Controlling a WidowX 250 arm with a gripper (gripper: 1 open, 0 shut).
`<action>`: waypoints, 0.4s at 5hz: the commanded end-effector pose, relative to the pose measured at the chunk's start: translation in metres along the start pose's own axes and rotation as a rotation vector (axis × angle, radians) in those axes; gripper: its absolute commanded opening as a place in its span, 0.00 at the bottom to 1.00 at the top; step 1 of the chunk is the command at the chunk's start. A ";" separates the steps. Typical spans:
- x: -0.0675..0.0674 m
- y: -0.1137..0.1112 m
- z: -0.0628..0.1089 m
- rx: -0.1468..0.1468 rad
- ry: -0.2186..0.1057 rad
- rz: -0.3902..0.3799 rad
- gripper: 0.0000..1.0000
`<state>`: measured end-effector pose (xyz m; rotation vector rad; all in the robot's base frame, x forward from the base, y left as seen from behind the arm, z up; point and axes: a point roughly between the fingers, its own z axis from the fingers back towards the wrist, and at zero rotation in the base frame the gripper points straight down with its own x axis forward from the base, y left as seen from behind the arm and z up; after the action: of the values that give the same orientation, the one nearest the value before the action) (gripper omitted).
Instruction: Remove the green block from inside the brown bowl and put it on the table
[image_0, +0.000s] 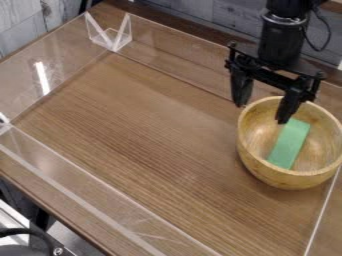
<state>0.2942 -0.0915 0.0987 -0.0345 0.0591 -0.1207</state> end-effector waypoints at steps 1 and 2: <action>0.007 -0.013 0.007 -0.014 -0.064 -0.023 1.00; 0.009 -0.021 -0.001 -0.019 -0.080 -0.035 1.00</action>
<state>0.2964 -0.1096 0.0861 -0.0473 0.0244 -0.1468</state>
